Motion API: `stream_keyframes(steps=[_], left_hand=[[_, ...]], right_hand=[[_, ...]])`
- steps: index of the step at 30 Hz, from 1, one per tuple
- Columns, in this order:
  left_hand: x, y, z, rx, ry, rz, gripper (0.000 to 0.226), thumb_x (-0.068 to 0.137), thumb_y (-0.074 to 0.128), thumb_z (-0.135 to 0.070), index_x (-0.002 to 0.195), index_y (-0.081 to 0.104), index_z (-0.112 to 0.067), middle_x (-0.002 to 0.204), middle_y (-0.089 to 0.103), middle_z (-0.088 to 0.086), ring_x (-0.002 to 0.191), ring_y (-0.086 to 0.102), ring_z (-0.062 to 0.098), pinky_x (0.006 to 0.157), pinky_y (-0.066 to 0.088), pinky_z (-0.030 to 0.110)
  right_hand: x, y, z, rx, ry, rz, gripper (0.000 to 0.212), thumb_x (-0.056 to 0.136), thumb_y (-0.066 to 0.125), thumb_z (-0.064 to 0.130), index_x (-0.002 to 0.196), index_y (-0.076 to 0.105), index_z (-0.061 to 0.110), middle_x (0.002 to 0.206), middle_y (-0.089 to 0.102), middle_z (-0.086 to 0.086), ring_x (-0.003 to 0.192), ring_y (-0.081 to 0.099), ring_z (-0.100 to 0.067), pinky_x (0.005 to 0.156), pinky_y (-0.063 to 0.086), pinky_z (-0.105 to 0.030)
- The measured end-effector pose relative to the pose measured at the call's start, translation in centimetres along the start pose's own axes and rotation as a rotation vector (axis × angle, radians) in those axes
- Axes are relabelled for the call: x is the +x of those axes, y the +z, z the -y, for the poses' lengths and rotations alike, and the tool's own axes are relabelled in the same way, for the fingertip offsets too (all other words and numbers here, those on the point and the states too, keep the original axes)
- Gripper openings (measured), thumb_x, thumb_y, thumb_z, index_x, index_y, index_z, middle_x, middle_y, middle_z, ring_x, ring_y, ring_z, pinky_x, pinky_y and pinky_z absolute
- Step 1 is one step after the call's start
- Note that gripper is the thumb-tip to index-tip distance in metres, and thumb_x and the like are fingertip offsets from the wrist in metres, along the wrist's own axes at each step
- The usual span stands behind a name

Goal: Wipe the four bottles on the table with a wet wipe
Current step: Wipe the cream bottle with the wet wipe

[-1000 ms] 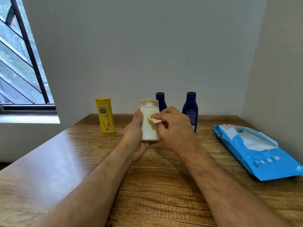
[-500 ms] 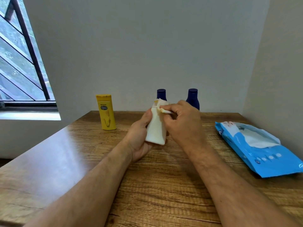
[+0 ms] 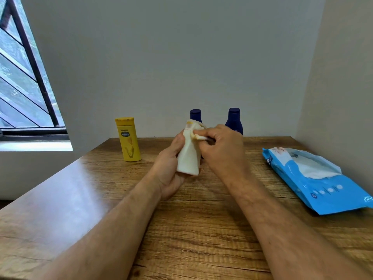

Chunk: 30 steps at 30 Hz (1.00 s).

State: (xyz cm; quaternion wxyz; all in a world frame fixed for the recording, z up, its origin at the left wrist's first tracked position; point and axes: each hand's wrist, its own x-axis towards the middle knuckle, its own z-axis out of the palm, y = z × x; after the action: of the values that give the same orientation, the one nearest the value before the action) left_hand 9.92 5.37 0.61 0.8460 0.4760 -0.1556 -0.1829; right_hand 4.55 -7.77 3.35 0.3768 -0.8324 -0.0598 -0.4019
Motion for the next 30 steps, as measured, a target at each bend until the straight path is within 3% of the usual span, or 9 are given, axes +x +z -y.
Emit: stream_keyframes(steps=[2,6,9,12,14,18,23,27,30], left_hand=[[0.0,0.1,0.1,0.036,0.010,0.000,0.038,0.104,0.045,-0.044,0.134,0.063,-0.029,0.117,0.069,0.013,0.097,0.062,0.024,0.083,0.050,0.041],[0.0,0.0,-0.3,-0.047,0.063,-0.019,0.039,0.107,0.041,-0.036,0.140,0.056,-0.022,0.130,0.066,0.019,0.117,0.064,0.032,0.106,0.047,0.051],[0.0,-0.3,-0.6,-0.066,0.053,-0.055,0.041,0.106,0.041,-0.038,0.140,0.056,-0.022,0.129,0.067,0.021,0.120,0.064,0.035,0.105,0.050,0.052],[-0.3,-0.1,-0.5,-0.029,0.059,-0.040,0.047,0.108,0.033,-0.041,0.137,0.060,-0.017,0.129,0.067,0.021,0.118,0.064,0.033,0.105,0.049,0.050],[-0.4,0.1,-0.2,0.045,0.068,0.000,0.058,0.107,0.024,-0.051,0.133,0.064,-0.017,0.129,0.066,0.021,0.117,0.060,0.034,0.107,0.043,0.053],[-0.4,0.3,0.3,0.193,0.068,0.045,0.071,0.099,0.012,-0.068,0.131,0.065,-0.033,0.119,0.069,0.016,0.096,0.059,0.028,0.079,0.049,0.040],[-0.4,0.4,-0.7,-0.030,0.144,-0.040,0.072,0.100,0.017,-0.064,0.133,0.062,-0.019,0.124,0.069,0.022,0.117,0.066,0.035,0.102,0.051,0.049],[-0.4,0.3,-1.0,-0.039,0.062,-0.099,0.066,0.103,0.026,-0.059,0.129,0.063,-0.011,0.117,0.071,0.024,0.104,0.072,0.034,0.085,0.061,0.044],[-0.7,0.6,-0.7,-0.011,-0.014,-0.069,0.058,0.105,0.030,-0.052,0.128,0.061,-0.008,0.101,0.075,0.020,0.085,0.075,0.029,0.067,0.063,0.042]], right_hand=[[0.2,-0.2,-0.4,0.040,0.006,-0.003,0.022,0.092,0.069,0.022,0.112,0.075,0.018,0.095,0.064,0.003,0.079,0.057,0.000,0.069,0.045,-0.002],[-0.3,0.7,-0.2,0.074,-0.043,0.328,0.015,0.087,0.075,0.027,0.102,0.079,0.025,0.094,0.066,0.012,0.086,0.060,-0.001,0.075,0.051,-0.014],[-0.7,1.1,0.1,0.051,-0.067,0.472,0.017,0.082,0.078,0.024,0.099,0.080,0.026,0.096,0.073,0.013,0.090,0.067,-0.002,0.087,0.058,-0.027],[-0.6,0.6,0.1,0.078,-0.057,0.403,0.017,0.082,0.078,0.027,0.098,0.080,0.026,0.091,0.075,0.012,0.083,0.068,-0.001,0.080,0.059,-0.024],[-0.4,0.4,0.1,0.067,-0.010,0.248,0.016,0.086,0.074,0.026,0.101,0.079,0.023,0.091,0.074,0.010,0.080,0.066,-0.002,0.073,0.055,-0.015],[0.3,-0.2,-0.4,0.061,0.093,-0.006,0.023,0.090,0.072,0.030,0.111,0.076,0.022,0.105,0.070,0.006,0.087,0.062,-0.001,0.066,0.047,-0.004],[-0.6,0.6,0.2,0.114,-0.014,0.389,0.016,0.085,0.077,0.025,0.100,0.079,0.024,0.096,0.072,0.011,0.088,0.066,-0.004,0.083,0.058,-0.025],[-0.4,0.7,0.2,0.135,0.022,0.455,0.014,0.080,0.080,0.021,0.093,0.081,0.023,0.083,0.075,0.011,0.079,0.069,-0.004,0.076,0.061,-0.027],[0.0,0.2,0.0,0.201,0.121,0.275,0.012,0.083,0.077,0.020,0.095,0.080,0.020,0.086,0.075,0.007,0.078,0.070,-0.007,0.069,0.063,-0.031]])
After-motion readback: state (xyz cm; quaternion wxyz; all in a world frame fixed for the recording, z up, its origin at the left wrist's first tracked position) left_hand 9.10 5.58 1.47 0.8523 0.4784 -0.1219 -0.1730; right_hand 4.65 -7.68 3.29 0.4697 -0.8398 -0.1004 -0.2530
